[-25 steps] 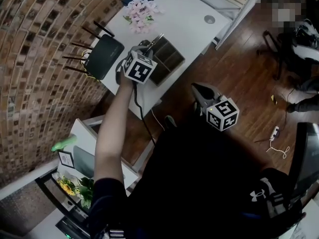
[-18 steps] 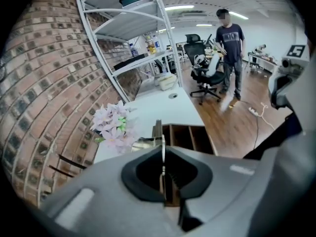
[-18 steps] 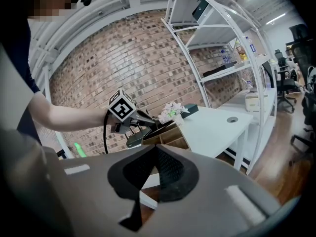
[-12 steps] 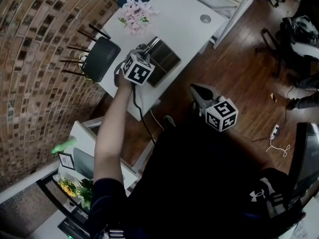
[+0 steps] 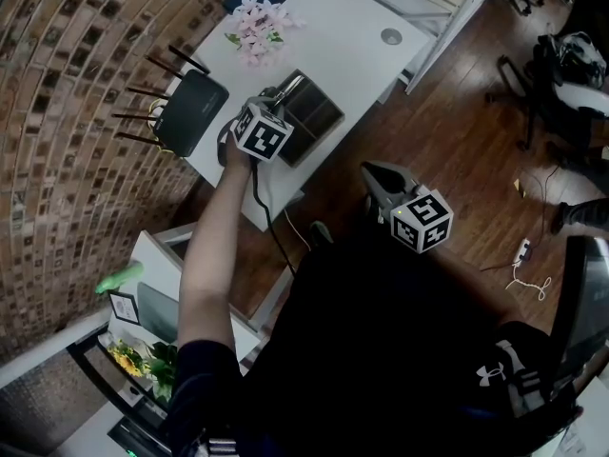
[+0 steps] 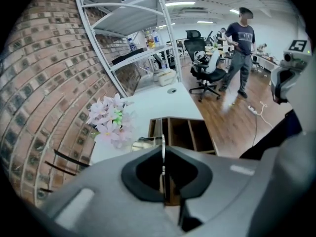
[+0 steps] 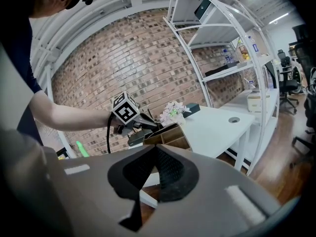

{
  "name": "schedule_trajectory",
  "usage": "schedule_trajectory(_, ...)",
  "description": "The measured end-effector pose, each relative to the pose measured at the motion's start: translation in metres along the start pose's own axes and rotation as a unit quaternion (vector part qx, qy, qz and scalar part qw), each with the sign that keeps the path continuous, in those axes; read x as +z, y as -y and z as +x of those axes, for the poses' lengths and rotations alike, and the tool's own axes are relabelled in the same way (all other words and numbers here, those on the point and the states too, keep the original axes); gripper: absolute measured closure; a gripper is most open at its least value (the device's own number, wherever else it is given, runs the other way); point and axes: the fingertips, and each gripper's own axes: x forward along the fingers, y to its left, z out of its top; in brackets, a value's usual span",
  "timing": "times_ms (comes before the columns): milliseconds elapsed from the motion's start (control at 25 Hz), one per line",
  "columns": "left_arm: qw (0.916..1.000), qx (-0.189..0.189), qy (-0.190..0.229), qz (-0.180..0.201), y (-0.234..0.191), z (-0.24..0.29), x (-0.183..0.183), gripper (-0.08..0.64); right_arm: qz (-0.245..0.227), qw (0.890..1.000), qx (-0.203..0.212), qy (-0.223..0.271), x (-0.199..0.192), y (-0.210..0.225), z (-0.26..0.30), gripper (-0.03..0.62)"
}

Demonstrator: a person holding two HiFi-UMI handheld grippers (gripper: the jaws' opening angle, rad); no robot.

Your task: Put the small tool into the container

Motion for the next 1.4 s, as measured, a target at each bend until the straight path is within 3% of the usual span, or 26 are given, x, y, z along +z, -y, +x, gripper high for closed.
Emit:
schedule_trajectory(720,0.9992,-0.034,-0.022,-0.006,0.005,0.023,-0.009,0.551,0.006,1.0,-0.018,-0.006,-0.006,0.007,-0.003,0.589)
schedule_trajectory(1400,0.9984,-0.04,-0.023,-0.031,-0.005,0.034,-0.009,0.551,0.016,1.0,-0.014,-0.013,-0.009,0.011,-0.001,0.589)
